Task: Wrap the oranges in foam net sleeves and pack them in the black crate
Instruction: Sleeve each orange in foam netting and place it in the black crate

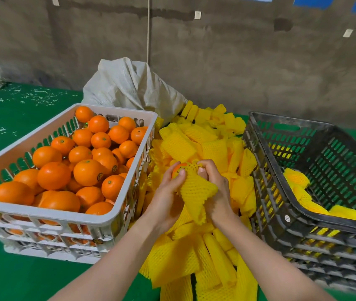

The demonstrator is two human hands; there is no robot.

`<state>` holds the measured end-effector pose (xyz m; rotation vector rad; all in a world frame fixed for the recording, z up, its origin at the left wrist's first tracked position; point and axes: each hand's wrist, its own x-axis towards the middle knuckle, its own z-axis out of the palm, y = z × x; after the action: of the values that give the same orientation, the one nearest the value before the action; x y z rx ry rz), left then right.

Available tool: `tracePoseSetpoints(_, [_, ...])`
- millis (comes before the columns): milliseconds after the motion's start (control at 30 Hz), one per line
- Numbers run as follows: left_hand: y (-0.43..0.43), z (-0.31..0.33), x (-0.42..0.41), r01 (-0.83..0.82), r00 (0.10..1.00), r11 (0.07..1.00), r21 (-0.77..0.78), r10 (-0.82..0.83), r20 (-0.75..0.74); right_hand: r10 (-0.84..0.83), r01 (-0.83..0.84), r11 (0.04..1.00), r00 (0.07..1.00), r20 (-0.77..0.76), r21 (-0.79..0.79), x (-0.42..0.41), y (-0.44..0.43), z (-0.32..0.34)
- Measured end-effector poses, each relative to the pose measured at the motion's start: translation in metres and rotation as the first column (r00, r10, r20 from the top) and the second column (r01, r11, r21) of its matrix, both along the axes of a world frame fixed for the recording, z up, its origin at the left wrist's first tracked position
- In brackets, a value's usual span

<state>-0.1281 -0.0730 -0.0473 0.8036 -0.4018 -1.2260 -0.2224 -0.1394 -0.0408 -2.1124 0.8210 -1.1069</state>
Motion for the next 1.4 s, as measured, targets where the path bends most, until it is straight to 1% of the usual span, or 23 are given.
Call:
tracePoseSetpoints(33, [0.0,-0.002,-0.001,-0.012,0.998,1.0,-0.018,0.013,0.065,-0.041,0.041,0.999,0.999,0.004,-0.003,0.001,0.001,0.0])
tracePoseSetpoints(67, [0.0,-0.004,-0.001,-0.032,0.995,0.999,-0.037,0.035,0.092,-0.066,0.066,0.998,0.998,0.019,-0.013,0.001,0.003,-0.001])
tracePoseSetpoints(200, [-0.007,-0.005,-0.002,-0.157,0.975,0.986,-0.059,0.164,0.148,-0.062,0.074,0.988,0.994,0.092,-0.133,0.005,0.019,-0.004])
tracePoseSetpoints(267, [-0.01,-0.006,-0.002,-0.183,0.975,0.98,-0.074,0.191,0.111,-0.041,0.055,0.991,0.993,0.108,-0.125,0.007,0.022,-0.005])
tracePoseSetpoints(333, [-0.012,-0.006,0.0,-0.158,0.986,0.985,-0.064,0.161,0.045,-0.02,0.033,0.995,0.991,0.131,-0.094,0.006,0.017,-0.003])
tracePoseSetpoints(400, [-0.01,-0.002,0.003,-0.117,0.993,0.993,-0.013,0.117,0.005,-0.004,0.012,0.999,0.988,0.156,-0.046,0.002,0.007,0.002])
tracePoseSetpoints(500, [-0.009,0.0,0.005,-0.063,0.998,0.997,0.047,0.064,-0.004,0.056,-0.063,0.998,0.98,0.189,0.03,-0.001,-0.005,0.011])
tracePoseSetpoints(633, [-0.008,0.002,0.006,0.008,0.998,0.998,0.055,-0.005,-0.066,0.117,-0.152,0.977,0.969,0.218,0.152,0.004,-0.016,0.011])
tracePoseSetpoints(700, [-0.008,0.004,0.007,0.037,0.994,0.999,0.038,-0.033,-0.1,0.141,-0.227,0.931,0.946,0.292,0.285,0.007,-0.018,0.008])
tracePoseSetpoints(767, [-0.009,0.005,0.005,0.006,0.996,0.999,0.039,-0.002,-0.091,0.092,-0.251,0.864,0.931,0.354,0.436,0.011,-0.017,0.003])
tracePoseSetpoints(800, [-0.01,0.005,0.005,-0.031,0.996,0.999,0.043,0.034,-0.081,0.058,-0.255,0.815,0.93,0.364,0.521,0.011,-0.017,0.002])
tracePoseSetpoints(867, [-0.011,0.006,0.008,-0.107,0.994,0.993,0.057,0.109,-0.022,0.043,-0.306,0.653,0.928,0.369,0.693,0.01,-0.019,0.001])
tracePoseSetpoints(900, [-0.011,0.006,0.011,-0.141,0.99,0.987,0.072,0.138,0.033,0.065,-0.323,0.585,0.933,0.354,0.744,0.009,-0.02,0.001])
tracePoseSetpoints(933, [-0.011,0.005,0.012,-0.161,0.984,0.983,0.092,0.154,0.084,0.104,-0.308,0.566,0.947,0.305,0.765,0.007,-0.019,0.003])
tracePoseSetpoints(1000, [-0.012,0.004,0.014,-0.191,0.97,0.972,0.137,0.166,0.175,0.132,-0.246,0.61,0.969,0.21,0.753,0.009,-0.015,0.005])
tracePoseSetpoints(1033, [-0.013,0.004,0.014,-0.2,0.963,0.969,0.145,0.168,0.209,0.119,-0.218,0.641,0.975,0.186,0.736,0.011,-0.014,0.004])
tracePoseSetpoints(1133, [-0.018,0.009,0.009,-0.222,0.947,0.964,0.144,0.178,0.267,0.037,-0.127,0.689,0.989,0.14,0.713,0.014,-0.005,0.008])
tracePoseSetpoints(1200, [-0.019,0.013,0.009,-0.285,0.916,0.952,0.111,0.236,0.325,-0.015,-0.07,0.698,0.994,0.112,0.713,0.017,-0.006,0.005])
tracePoseSetpoints(1233, [-0.02,0.013,0.01,-0.335,0.882,0.939,0.081,0.282,0.378,-0.028,-0.06,0.707,0.993,0.113,0.705,0.017,-0.003,0.006])
tracePoseSetpoints(1267, [-0.019,0.014,0.011,-0.39,0.831,0.919,0.051,0.328,0.449,-0.022,-0.087,0.681,0.99,0.139,0.727,0.019,0.0,0.008])
tracePoseSetpoints(1333, [-0.018,0.012,0.011,-0.485,0.73,0.874,-0.025,0.42,0.539,-0.048,-0.176,0.543,0.97,0.239,0.821,0.023,0.001,0.007])
tracePoseSetpoints(1367, [-0.018,0.012,0.01,-0.502,0.717,0.863,-0.049,0.447,0.534,-0.07,-0.229,0.491,0.951,0.3,0.84,0.023,0.0,0.007])
tracePoseSetpoints(1400, [-0.018,0.012,0.008,-0.51,0.741,0.859,-0.052,0.469,0.48,-0.08,-0.284,0.465,0.93,0.36,0.838,0.024,-0.001,0.006])
